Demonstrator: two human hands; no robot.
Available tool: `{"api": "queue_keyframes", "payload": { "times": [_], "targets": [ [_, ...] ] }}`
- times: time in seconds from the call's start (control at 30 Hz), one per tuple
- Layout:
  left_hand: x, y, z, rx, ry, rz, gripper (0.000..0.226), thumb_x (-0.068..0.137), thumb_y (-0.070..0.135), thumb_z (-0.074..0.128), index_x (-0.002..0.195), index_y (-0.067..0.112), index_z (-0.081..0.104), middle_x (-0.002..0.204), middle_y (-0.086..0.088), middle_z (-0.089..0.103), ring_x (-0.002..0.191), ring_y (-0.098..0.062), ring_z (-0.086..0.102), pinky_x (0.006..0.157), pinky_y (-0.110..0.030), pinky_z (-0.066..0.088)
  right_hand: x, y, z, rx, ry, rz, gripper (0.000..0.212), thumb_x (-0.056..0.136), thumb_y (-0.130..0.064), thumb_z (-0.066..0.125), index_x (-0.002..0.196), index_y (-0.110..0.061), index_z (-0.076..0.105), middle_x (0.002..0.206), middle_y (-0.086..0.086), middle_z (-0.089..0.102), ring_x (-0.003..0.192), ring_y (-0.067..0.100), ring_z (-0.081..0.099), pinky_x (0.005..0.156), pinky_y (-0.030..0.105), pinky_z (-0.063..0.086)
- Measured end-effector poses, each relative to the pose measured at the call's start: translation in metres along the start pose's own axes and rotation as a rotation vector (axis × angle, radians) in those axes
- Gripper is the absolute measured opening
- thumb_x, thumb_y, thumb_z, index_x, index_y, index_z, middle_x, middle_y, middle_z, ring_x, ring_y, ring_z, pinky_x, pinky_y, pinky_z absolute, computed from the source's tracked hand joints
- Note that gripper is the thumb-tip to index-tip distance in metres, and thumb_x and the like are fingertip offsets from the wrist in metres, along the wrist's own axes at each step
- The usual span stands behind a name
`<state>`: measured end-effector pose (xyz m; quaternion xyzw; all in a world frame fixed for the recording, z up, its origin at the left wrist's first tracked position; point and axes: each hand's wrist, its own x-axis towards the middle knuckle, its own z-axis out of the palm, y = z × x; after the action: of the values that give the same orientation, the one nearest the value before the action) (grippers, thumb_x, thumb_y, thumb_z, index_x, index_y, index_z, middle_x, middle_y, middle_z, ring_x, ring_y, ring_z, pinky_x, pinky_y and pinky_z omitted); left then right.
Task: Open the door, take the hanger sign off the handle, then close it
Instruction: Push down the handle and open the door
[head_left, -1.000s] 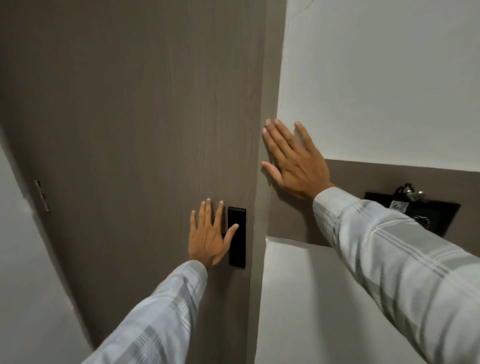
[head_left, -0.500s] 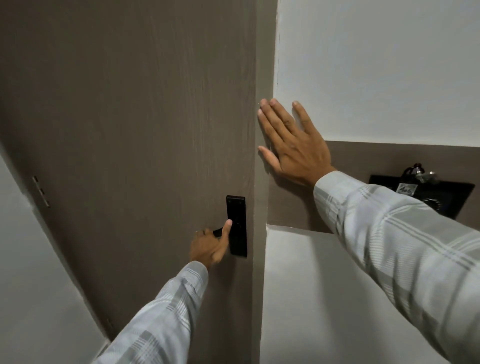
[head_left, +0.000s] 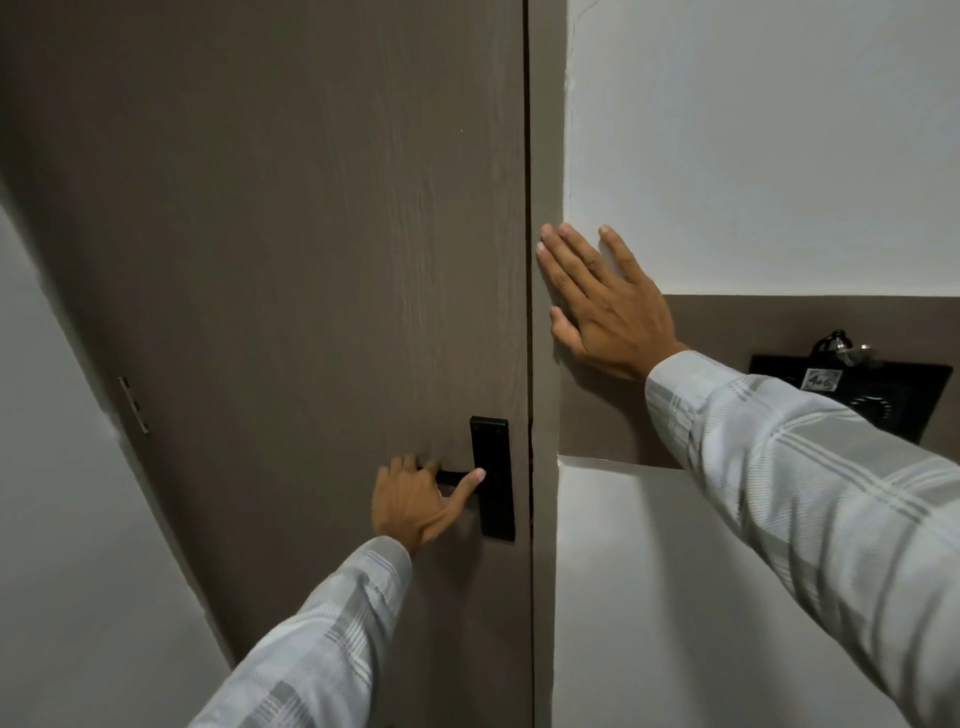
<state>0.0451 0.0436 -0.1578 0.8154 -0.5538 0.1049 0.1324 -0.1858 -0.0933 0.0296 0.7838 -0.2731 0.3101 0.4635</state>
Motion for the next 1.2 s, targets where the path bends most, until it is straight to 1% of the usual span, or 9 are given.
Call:
{"api": "queue_keyframes", "payload": {
  "times": [0.27,0.4,0.53,0.63,0.77,0.87,1.0,1.1,1.2],
  "targets": [
    [-0.027,-0.012,-0.014,-0.053,0.005,0.035,0.089,0.079,0.085,0.013,0.122,0.026,0.064,0.124,-0.003,0.066,0.118,-0.024,0.055,0.097,-0.036,0.041,-0.006,-0.008,-0.008,0.101,-0.050,0.066,0.069,0.097,-0.034,0.033,0.157,-0.007,0.013,0.165,0.011,0.010,0.153,0.024,0.008,0.125,0.049,0.012],
    [-0.047,-0.015,-0.019,-0.075,0.019,0.014,0.100,0.074,0.089,0.008,0.135,0.025,0.056,0.137,-0.002,0.059,0.129,-0.024,0.050,0.103,-0.036,0.039,-0.016,-0.013,-0.006,0.156,-0.049,0.090,0.069,0.096,-0.032,0.036,0.156,-0.005,0.015,0.165,0.014,0.012,0.153,0.026,0.009,0.124,0.049,0.012],
    [-0.066,-0.023,-0.023,-0.181,0.018,-0.047,0.103,0.074,0.092,0.014,0.157,0.031,0.014,0.136,-0.010,0.059,0.122,-0.031,0.055,0.105,-0.041,0.043,-0.044,-0.027,-0.001,0.279,0.015,0.064,0.065,0.097,-0.030,0.039,0.155,-0.004,0.022,0.163,0.015,0.020,0.152,0.026,0.014,0.124,0.049,0.012],
    [-0.081,-0.031,-0.027,-0.258,0.059,-0.077,0.098,0.077,0.089,0.026,0.154,0.041,-0.012,0.139,-0.012,0.059,0.105,-0.033,0.066,0.101,-0.046,0.048,-0.073,-0.043,0.005,0.365,0.052,0.044,0.064,0.096,-0.028,0.043,0.153,-0.004,0.027,0.161,0.016,0.026,0.151,0.027,0.019,0.123,0.048,0.013],
    [-0.101,-0.036,-0.032,-0.207,0.145,-0.089,0.095,0.080,0.087,0.027,0.154,0.041,-0.011,0.141,-0.011,0.059,0.097,-0.034,0.070,0.100,-0.047,0.050,-0.105,-0.071,0.009,0.462,0.040,-0.036,0.066,0.090,-0.027,0.049,0.151,-0.006,0.034,0.158,0.016,0.033,0.150,0.028,0.023,0.122,0.050,0.015],
    [-0.114,-0.039,-0.037,-0.171,0.174,-0.121,0.089,0.084,0.083,0.021,0.156,0.036,-0.003,0.135,-0.016,0.063,0.104,-0.034,0.068,0.099,-0.047,0.050,-0.126,-0.098,0.008,0.657,-0.026,-0.043,0.070,0.087,-0.031,0.054,0.150,-0.007,0.037,0.159,0.014,0.033,0.150,0.027,0.024,0.123,0.049,0.018],
    [-0.141,-0.029,-0.049,-0.143,0.267,-0.206,0.086,0.088,0.076,0.016,0.157,0.025,0.011,0.128,-0.020,0.062,0.114,-0.037,0.060,0.101,-0.050,0.044,-0.153,-0.146,0.008,1.042,-0.259,0.066,0.077,0.085,-0.038,0.060,0.152,-0.010,0.034,0.160,0.008,0.032,0.151,0.022,0.021,0.122,0.045,0.025],
    [-0.161,-0.017,-0.062,-0.098,0.456,-0.238,0.085,0.093,0.071,0.013,0.157,0.016,0.015,0.163,-0.014,0.026,0.150,-0.031,0.025,0.119,-0.053,0.025,-0.170,-0.187,0.007,1.346,-0.643,0.182,0.090,0.083,-0.044,0.064,0.157,-0.020,0.017,0.164,0.002,0.020,0.151,0.018,0.014,0.121,0.042,0.021],
    [-0.178,-0.002,-0.076,-0.060,0.621,-0.177,0.076,0.098,0.061,0.018,0.156,0.011,0.016,0.166,-0.013,0.012,0.154,-0.024,0.010,0.123,-0.051,0.013,-0.176,-0.229,-0.002,1.674,-0.998,0.322,0.106,0.076,-0.038,0.076,0.157,-0.024,0.010,0.163,0.003,0.022,0.149,0.023,0.022,0.117,0.041,0.028]
  ]
}}
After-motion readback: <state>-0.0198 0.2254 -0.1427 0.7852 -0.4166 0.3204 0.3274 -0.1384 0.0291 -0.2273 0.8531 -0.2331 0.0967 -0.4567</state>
